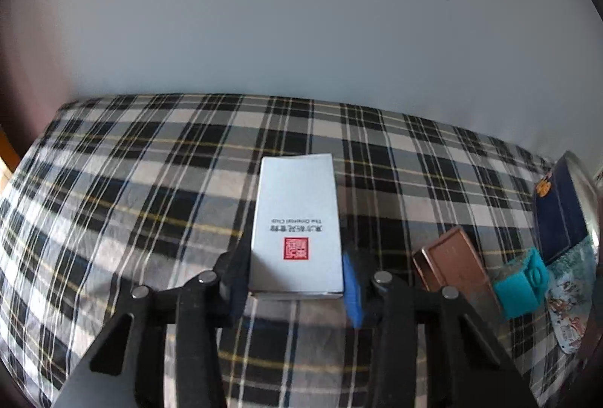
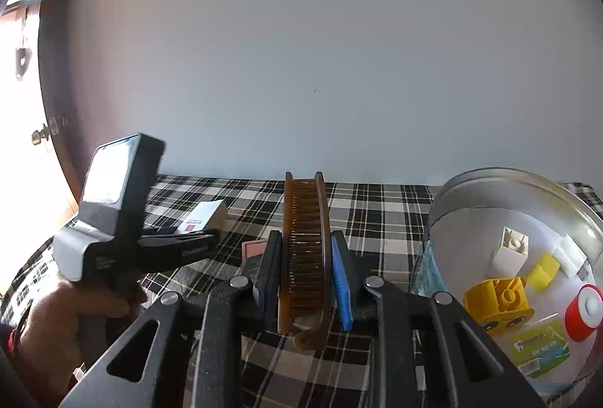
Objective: Organize rigid objects
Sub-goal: 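Grasp the white printed box with the left tool while the right tool holds the comb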
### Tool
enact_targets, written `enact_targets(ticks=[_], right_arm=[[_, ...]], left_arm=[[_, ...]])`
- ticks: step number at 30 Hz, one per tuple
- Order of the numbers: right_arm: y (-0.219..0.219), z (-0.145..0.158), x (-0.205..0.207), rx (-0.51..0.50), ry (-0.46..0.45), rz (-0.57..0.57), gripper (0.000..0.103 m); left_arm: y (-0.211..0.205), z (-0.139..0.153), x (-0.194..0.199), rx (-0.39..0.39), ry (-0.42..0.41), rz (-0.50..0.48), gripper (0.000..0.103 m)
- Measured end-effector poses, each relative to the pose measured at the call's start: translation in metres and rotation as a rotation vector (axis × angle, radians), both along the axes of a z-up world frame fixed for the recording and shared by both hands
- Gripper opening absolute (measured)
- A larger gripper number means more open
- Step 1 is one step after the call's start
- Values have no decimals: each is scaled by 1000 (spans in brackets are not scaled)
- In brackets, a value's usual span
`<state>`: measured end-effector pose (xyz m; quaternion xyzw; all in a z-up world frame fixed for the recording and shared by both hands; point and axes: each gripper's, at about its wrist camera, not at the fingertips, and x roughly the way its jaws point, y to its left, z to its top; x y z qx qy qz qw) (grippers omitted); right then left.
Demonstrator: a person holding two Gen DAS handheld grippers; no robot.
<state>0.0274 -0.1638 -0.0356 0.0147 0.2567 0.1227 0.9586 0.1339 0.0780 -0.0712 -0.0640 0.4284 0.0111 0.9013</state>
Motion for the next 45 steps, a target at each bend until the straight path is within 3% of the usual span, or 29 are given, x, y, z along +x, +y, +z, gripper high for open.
enact_targets(ticks=[12, 29, 45], right_arm=[[-5, 1, -3, 21, -21, -21, 27], [-6, 5, -16, -1, -72, -41, 28], [-27, 8, -31, -18, -106, -56, 27]], left_arm=[[-14, 30, -52, 148, -195, 70, 40], [-34, 35, -99, 111, -270, 63, 40], [-50, 37, -109, 103, -297, 40, 40]])
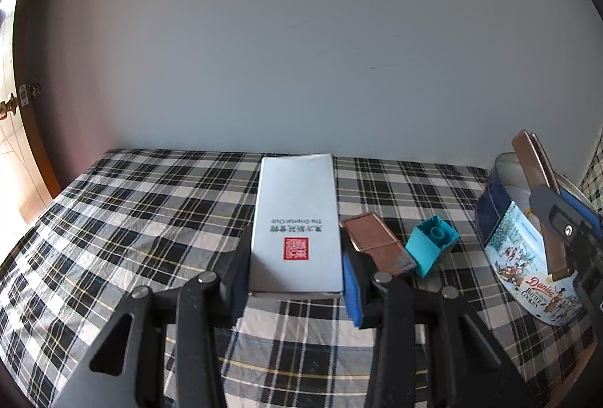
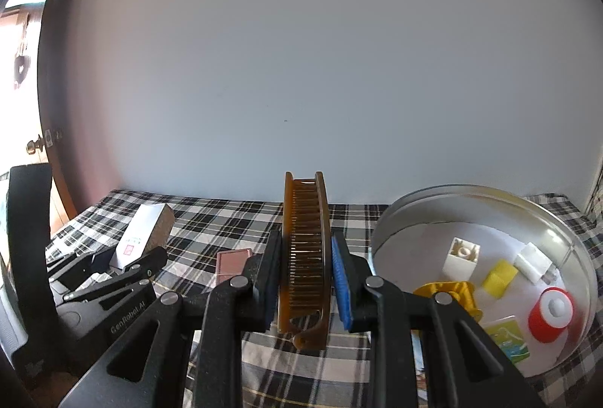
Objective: Organize rigid objects
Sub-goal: 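Grasp the white printed box with the left tool while the right tool holds the comb, then carry the brown comb and white printed box over the tin with both tools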
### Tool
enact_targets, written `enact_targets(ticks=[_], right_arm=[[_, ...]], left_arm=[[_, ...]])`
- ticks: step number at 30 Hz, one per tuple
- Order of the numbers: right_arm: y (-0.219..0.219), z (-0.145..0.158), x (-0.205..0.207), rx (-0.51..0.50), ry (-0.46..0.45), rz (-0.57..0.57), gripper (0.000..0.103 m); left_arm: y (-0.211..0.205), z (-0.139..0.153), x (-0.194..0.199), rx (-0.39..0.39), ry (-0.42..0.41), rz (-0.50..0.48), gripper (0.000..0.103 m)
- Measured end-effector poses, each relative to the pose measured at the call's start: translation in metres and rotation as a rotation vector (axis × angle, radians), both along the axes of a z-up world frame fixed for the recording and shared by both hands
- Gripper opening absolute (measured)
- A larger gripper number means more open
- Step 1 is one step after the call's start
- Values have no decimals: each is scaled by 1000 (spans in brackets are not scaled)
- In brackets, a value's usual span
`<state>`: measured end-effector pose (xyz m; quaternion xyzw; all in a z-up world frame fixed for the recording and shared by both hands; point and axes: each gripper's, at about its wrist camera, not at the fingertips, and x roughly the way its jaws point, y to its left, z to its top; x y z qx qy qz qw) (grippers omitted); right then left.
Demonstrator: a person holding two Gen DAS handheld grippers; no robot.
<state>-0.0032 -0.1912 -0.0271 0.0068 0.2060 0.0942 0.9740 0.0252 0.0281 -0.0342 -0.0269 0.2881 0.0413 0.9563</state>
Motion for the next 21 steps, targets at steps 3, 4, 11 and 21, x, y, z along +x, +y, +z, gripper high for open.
enact_targets(ticks=[3, 4, 11, 21], right_arm=[[-5, 0, -3, -18, -9, -5, 27], [-8, 1, -5, -23, -12, -7, 27], [-28, 4, -10, -31, -29, -24, 27], [-49, 6, -15, -39, -47, -49, 27]], left_arm=[[-5, 1, -2, 5, -7, 0, 40], [-6, 1, -3, 6, -9, 0, 40], [-21, 3, -10, 13, -23, -4, 40], [-41, 5, -14, 9, -30, -24, 40]])
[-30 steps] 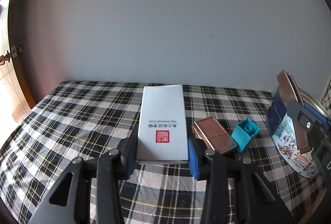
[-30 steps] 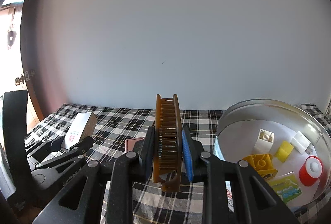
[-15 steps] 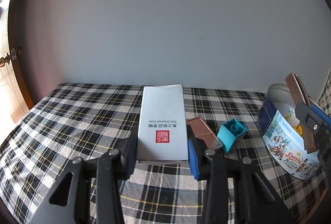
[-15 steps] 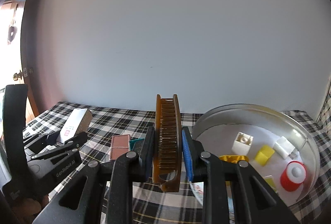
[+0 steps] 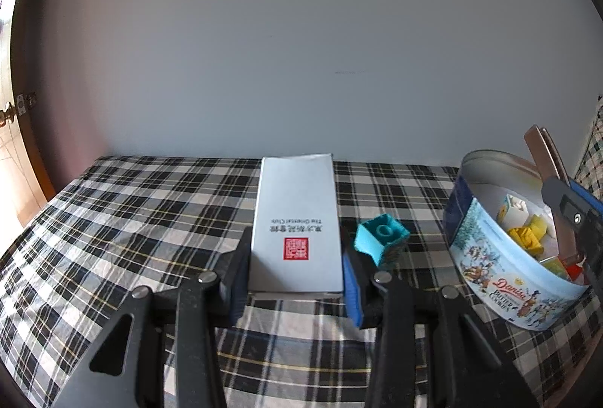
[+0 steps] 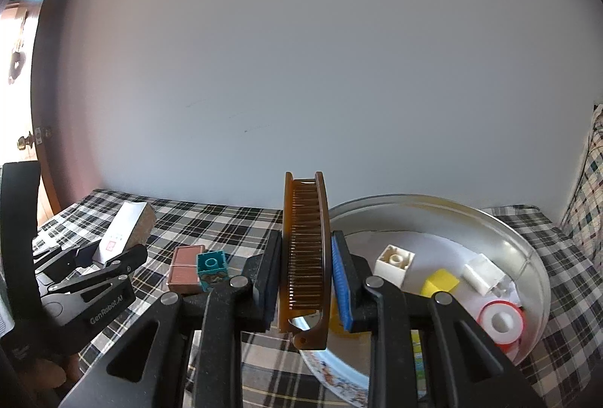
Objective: Organize rigid objects
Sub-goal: 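Carry the brown comb and white printed box over the tin with both tools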
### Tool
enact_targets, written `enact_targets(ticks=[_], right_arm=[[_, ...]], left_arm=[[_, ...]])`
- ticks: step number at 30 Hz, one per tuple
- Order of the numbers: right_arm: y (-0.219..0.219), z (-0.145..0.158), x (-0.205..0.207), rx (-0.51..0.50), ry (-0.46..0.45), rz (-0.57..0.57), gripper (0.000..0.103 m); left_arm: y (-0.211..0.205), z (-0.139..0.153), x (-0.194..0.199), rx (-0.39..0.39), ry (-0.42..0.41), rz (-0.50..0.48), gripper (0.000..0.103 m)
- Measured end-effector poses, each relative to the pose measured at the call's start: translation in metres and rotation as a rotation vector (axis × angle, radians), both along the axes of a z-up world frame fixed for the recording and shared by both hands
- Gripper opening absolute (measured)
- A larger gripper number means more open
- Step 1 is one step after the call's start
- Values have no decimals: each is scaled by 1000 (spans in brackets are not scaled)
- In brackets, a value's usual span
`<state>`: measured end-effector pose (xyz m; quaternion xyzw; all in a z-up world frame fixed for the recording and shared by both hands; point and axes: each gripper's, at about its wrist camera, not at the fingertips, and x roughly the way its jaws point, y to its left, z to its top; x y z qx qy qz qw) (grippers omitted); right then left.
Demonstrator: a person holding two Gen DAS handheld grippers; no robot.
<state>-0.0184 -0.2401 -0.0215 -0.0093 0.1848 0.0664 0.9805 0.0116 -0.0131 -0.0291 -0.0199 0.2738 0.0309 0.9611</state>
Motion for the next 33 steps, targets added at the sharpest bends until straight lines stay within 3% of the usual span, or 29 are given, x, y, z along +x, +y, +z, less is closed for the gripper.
enact_targets(ticks=[22, 33], right_arm=[[-65, 7, 3, 10, -32, -106, 27], [-86, 14, -1, 25, -44, -139, 27]], left_arm=[[-72, 22, -3, -2, -79, -106, 40], [-88, 28, -4, -20, -95, -129, 40]])
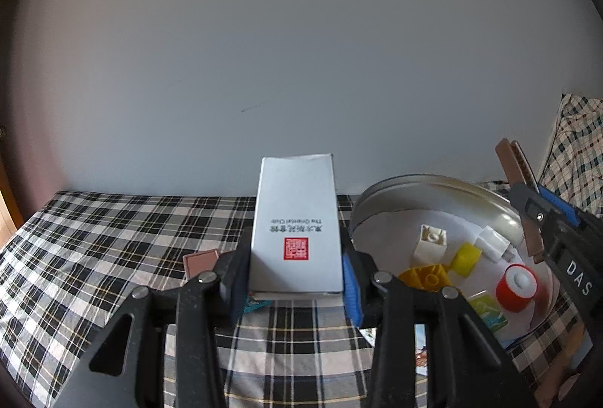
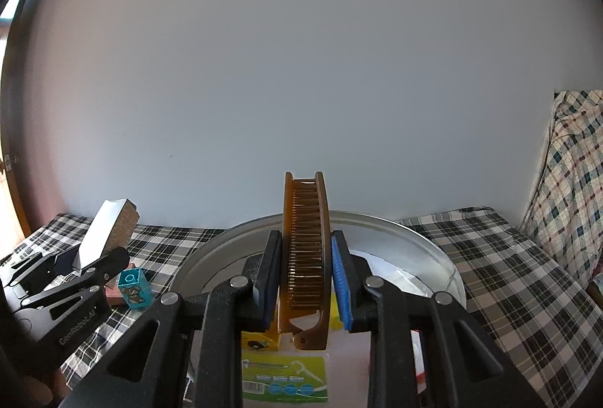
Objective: Organize rigid objects
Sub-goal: 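Carry the brown comb and white printed box over the tin with both tools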
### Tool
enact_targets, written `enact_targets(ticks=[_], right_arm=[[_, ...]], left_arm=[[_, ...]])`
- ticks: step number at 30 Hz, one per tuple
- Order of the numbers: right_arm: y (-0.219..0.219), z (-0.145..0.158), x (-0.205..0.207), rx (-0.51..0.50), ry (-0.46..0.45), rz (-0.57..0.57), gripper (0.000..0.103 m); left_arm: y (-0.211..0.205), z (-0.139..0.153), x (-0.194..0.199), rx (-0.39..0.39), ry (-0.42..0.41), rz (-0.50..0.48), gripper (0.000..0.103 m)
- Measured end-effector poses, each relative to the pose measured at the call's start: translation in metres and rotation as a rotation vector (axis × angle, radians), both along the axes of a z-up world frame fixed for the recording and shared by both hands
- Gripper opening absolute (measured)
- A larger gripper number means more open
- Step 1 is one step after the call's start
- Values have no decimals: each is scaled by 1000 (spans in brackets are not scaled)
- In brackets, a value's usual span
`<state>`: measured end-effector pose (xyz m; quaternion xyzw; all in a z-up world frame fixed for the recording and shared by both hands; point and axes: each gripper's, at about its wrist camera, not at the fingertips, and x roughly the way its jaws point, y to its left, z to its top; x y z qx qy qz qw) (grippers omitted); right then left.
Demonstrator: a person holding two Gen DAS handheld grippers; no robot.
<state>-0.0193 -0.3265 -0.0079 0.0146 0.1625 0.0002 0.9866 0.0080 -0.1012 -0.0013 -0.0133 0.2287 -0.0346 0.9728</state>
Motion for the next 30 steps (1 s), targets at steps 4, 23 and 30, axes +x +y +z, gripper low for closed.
enact_targets(ticks=[4, 23, 30], right_arm=[[-3, 3, -2, 6, -12, -6, 27], [-29, 12, -3, 30, -20, -80, 28], [-48, 10, 5, 90, 4, -113, 27]], left_arm=[[-6, 2, 3, -8, -6, -5, 40], [-61, 12, 14, -3, -19, -100, 40], [-71, 14, 21, -3, -11, -119, 40]])
